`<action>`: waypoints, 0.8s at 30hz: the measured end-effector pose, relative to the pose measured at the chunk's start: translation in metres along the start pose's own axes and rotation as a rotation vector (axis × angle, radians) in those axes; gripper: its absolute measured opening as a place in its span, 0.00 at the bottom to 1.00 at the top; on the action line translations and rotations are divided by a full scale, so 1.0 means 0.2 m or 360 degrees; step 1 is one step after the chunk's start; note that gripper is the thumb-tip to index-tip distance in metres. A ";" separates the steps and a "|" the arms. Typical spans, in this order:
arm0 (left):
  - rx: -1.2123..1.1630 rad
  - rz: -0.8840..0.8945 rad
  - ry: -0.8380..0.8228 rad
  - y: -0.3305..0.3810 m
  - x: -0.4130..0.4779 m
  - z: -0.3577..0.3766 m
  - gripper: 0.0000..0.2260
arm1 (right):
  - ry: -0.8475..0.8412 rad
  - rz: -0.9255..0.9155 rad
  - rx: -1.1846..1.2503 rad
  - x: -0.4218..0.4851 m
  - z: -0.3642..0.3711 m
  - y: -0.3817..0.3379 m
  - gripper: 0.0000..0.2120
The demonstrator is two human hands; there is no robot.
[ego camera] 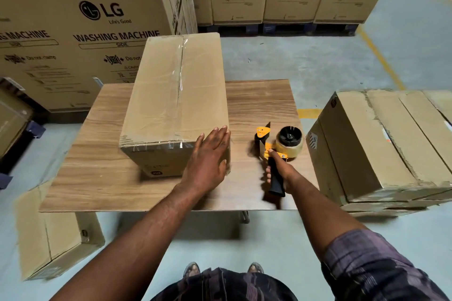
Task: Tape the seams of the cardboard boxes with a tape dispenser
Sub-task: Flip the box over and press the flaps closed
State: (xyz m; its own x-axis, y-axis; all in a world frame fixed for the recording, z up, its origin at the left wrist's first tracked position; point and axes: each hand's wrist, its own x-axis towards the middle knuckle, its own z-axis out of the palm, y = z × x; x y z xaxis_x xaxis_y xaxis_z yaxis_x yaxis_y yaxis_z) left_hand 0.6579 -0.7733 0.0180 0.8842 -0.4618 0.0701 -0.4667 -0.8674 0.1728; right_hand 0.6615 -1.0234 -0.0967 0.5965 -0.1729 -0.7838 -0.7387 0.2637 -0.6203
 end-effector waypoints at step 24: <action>-0.0897 -0.0181 0.0172 -0.06 0.08 -0.05 0.28 | -0.0200 -0.1002 0.0100 -0.33 0.74 0.01 0.45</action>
State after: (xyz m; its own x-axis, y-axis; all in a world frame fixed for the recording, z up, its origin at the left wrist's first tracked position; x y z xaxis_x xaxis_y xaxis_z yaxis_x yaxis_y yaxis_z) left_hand 0.6773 -0.7693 0.0270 0.9388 -0.3247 0.1151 -0.3129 -0.6639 0.6792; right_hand 0.6658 -0.8716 -0.0420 0.9448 -0.2010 -0.2587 -0.2179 0.2041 -0.9544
